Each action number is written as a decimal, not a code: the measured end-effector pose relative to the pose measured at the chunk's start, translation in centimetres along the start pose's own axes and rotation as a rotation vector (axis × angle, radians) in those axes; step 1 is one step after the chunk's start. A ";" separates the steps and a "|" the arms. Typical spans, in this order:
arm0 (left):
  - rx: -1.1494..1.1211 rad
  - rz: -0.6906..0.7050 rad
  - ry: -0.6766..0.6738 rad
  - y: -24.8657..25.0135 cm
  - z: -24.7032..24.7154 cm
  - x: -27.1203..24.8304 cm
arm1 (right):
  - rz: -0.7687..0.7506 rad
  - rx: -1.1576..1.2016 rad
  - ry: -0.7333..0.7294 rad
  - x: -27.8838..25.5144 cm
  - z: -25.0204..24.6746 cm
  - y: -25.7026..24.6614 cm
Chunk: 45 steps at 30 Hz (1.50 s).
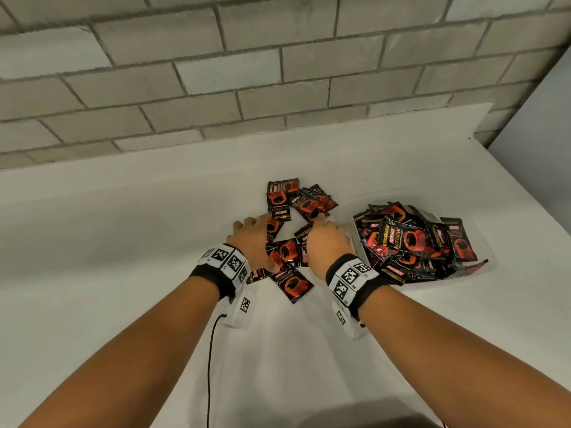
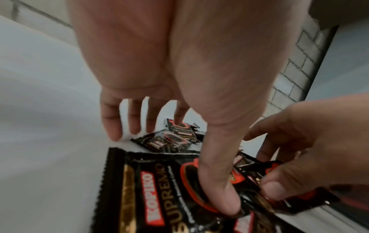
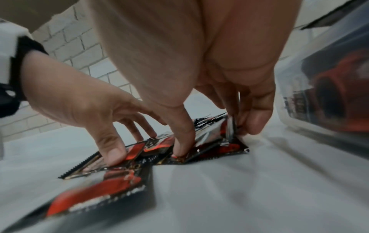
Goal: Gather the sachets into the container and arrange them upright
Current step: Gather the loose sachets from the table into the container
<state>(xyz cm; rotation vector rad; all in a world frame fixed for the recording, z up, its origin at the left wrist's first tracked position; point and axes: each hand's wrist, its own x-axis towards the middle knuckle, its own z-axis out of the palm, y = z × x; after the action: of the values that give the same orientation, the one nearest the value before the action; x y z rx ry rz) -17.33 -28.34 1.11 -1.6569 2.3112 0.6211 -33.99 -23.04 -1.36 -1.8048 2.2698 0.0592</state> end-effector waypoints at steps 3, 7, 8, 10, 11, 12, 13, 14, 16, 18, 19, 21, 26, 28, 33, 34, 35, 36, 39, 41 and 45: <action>0.014 0.008 0.004 0.2 0.3 0.2 | 0.002 0.041 -0.020 -0.2 -0.5 0.3; -0.115 0.078 -0.013 -0.1 1.0 0.1 | -0.074 0.007 -0.088 -1.1 -1.6 0.8; -0.167 0.086 -0.006 -0.2 1.2 -0.1 | -0.063 0.031 -0.094 -1.3 -1.7 1.0; -0.256 0.089 0.009 -0.3 1.2 -0.6 | -0.058 0.114 -0.109 -1.7 -1.8 1.0; -0.281 0.092 0.014 -0.5 0.9 -1.0 | -0.064 0.165 -0.118 -1.9 -1.9 1.0; -0.298 0.097 0.020 -0.7 0.5 -1.3 | -0.054 0.214 -0.130 -2.0 -2.0 1.0; -0.314 0.110 0.035 -0.9 -0.1 -1.8 | -0.039 0.253 -0.131 -2.1 -2.2 1.0; -0.341 0.125 0.053 -1.2 -0.7 -2.3 | -0.025 0.277 -0.127 -2.2 -2.3 1.1; -0.427 0.176 0.041 -1.9 -2.0 -3.5 | -0.017 0.292 -0.119 -2.4 -2.5 1.3; -0.466 0.243 -0.084 -2.1 -2.8 -4.8 | -0.025 0.299 -0.123 -2.5 -2.6 1.5; -0.440 0.284 -0.160 -1.9 -2.8 -5.4 | -0.032 0.301 -0.121 -2.5 -2.7 1.6; -0.244 0.413 -0.248 -1.3 -1.8 -6.1 | -0.047 0.292 -0.110 -2.5 -2.7 1.6; 0.271 0.553 -0.214 0.8 1.8 -7.2 | -0.152 0.128 -0.157 -2.8 -2.9 0.6; 0.366 0.529 -0.174 1.2 2.0 -7.4 | -0.188 0.079 -0.203 -2.9 -3.0 0.2; 0.197 0.473 -0.234 0.3 1.3 -6.7 | -0.165 0.127 -0.262 -2.9 -2.7 0.3; 0.158 0.453 -0.234 -0.1 1.0 -6.5 | -0.168 0.123 -0.266 -3.0 -2.7 0.4; 0.123 0.433 -0.229 -0.5 0.6 -6.3 | -0.178 0.115 -0.265 -3.2 -2.8 0.6; 0.086 0.411 -0.215 -1.0 0.1 -6.0 | -0.190 0.116 -0.259 -3.5 -3.0 0.8; -0.018 0.340 -0.128 -2.4 -1.9 -4.6 | -0.226 0.163 -0.200 -5.1 -4.5 2.1; -0.072 0.256 -0.051 -2.7 -3.8 -3.2 | -0.241 0.293 -0.136 -6.4 -6.3 3.6; -0.227 0.146 0.168 -1.7 -7.2 0.7 | -0.193 0.538 0.123 -8.3 -11.9 8.7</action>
<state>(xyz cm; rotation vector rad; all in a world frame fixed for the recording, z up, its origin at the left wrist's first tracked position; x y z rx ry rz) -15.57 -32.77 6.87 -1.7048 2.5824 0.8321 -42.56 -15.23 10.93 -1.7430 1.9162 -0.6459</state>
